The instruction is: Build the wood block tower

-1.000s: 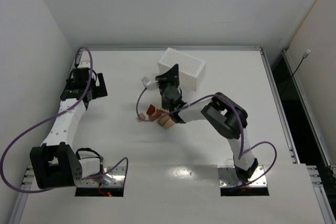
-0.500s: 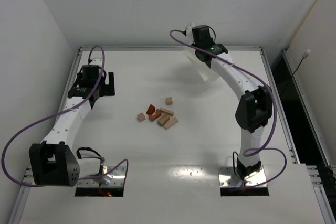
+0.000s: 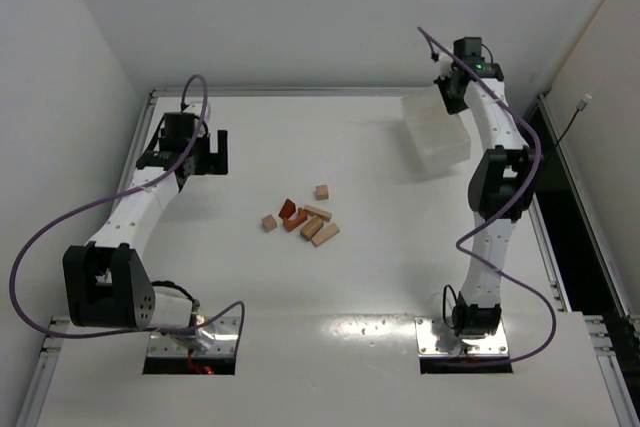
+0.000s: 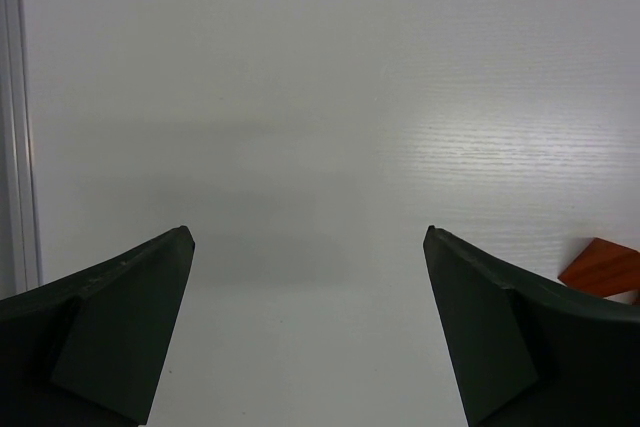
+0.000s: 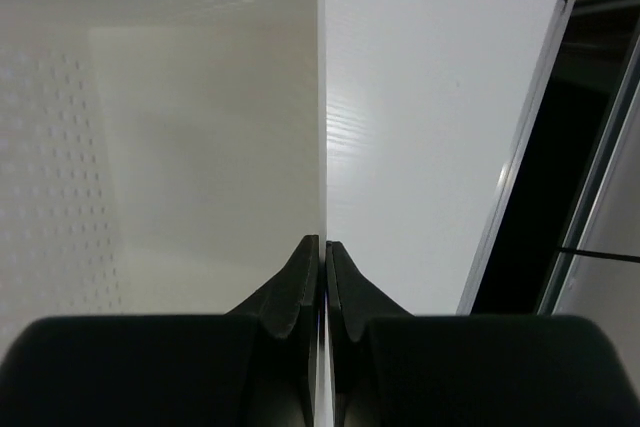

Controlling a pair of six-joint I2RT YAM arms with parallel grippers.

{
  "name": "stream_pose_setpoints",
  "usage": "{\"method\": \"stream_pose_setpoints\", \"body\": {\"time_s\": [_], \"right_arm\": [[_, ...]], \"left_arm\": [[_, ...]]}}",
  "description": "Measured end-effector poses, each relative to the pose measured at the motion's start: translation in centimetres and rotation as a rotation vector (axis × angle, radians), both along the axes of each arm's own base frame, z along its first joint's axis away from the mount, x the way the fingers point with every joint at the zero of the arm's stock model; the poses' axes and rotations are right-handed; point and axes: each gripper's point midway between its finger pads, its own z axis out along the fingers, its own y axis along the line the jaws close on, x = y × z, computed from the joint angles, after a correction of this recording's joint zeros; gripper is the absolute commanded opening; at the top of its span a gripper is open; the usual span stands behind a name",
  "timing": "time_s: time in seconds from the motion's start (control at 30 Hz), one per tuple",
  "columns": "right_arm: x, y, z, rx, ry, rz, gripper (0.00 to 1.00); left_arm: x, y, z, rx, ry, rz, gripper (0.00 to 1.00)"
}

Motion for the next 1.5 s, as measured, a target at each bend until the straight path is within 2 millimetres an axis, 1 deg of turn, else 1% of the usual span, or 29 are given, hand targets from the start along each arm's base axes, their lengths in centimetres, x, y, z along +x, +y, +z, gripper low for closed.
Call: {"method": "stream_pose_setpoints", "body": {"time_s": [0.07,0.2,0.3,0.47,0.63,0.67,0.77,0.8,0.83,0.93,1.07,1.1,1.13,1.2,1.23,1.3,1.33,1.37,1.4,1.5], "right_arm": [[0.2,-2.1,-0.5,0.036,-0.002,-0.038,0.0],[0.0,-6.6,-1.5,0.077,0.002,-0.122,0.0],[0.2,-9.0,-2.3,0.092,-0.009,-0.169,0.0],[1.2,-11.9,-3.7,0.133,-0.034,-0.21,0.0],[1.9,-13.1,-4.9,0.187,-0.055,-0.219,0.0],[2.0,-13.3,-5.2,0.193,-0.057,-0.221,0.03],[2.3,-13.6,-5.7,0.219,-0.068,-0.222,0.24],[2.5,-13.8,-5.7,0.222,-0.077,-0.222,0.42],[2.7,-13.8,-5.6,0.23,-0.086,-0.223,0.49],[3.3,-14.3,-5.0,0.225,-0.12,-0.234,0.65],[3.7,-14.2,-4.4,0.231,-0.141,-0.228,0.73],[3.6,-14.0,-4.4,0.236,-0.139,-0.224,0.73],[3.4,-13.5,-4.5,0.248,-0.136,-0.214,0.76],[2.2,-12.1,-4.5,0.287,-0.114,-0.19,0.82],[1.2,-11.2,-4.4,0.309,-0.102,-0.174,0.88],[-1.0,-9.2,-3.6,0.356,-0.089,-0.144,0.93],[-2.1,-8.3,-3.1,0.372,-0.089,-0.129,0.93],[-3.3,-7.4,-2.3,0.383,-0.096,-0.114,0.95],[-4.6,-6.3,-1.4,0.395,-0.098,-0.097,0.95],[-7.1,-4.1,2.0,0.402,-0.163,-0.047,0.96]], "left_arm": [[0.2,-0.3,0.0,-0.011,0.004,-0.017,1.0],[0.8,-0.7,0.1,-0.019,0.011,-0.037,1.0],[1.5,-0.9,0.1,-0.022,0.011,-0.046,1.0],[1.8,-1.0,-0.5,-0.027,0.031,-0.053,1.0],[2.1,-1.1,-0.6,-0.028,0.039,-0.055,1.0],[2.2,-1.1,-0.6,-0.028,0.039,-0.056,1.0],[2.4,-1.1,-0.3,-0.029,0.033,-0.056,1.0],[2.4,-1.1,-0.3,-0.028,0.032,-0.056,1.0],[2.4,-1.1,-0.2,-0.029,0.032,-0.056,1.0],[2.3,-1.1,-0.3,-0.03,0.035,-0.058,1.0],[2.3,-1.2,-0.3,-0.031,0.036,-0.063,1.0],[2.3,-1.2,-0.3,-0.032,0.036,-0.064,1.0],[2.3,-1.3,-0.3,-0.034,0.036,-0.066,1.0],[2.3,-1.4,-0.3,-0.037,0.036,-0.07,1.0],[2.3,-1.4,-0.4,-0.039,0.036,-0.072,1.0],[2.3,-1.5,-0.6,-0.042,0.038,-0.075,1.0],[2.2,-1.5,-0.7,-0.043,0.04,-0.076,1.0],[2.1,-1.5,-0.9,-0.045,0.047,-0.077,1.0],[1.9,-1.6,-1.2,-0.048,0.052,-0.081,1.0],[1.7,-2.0,-1.6,-0.059,0.064,-0.094,1.0]]}}
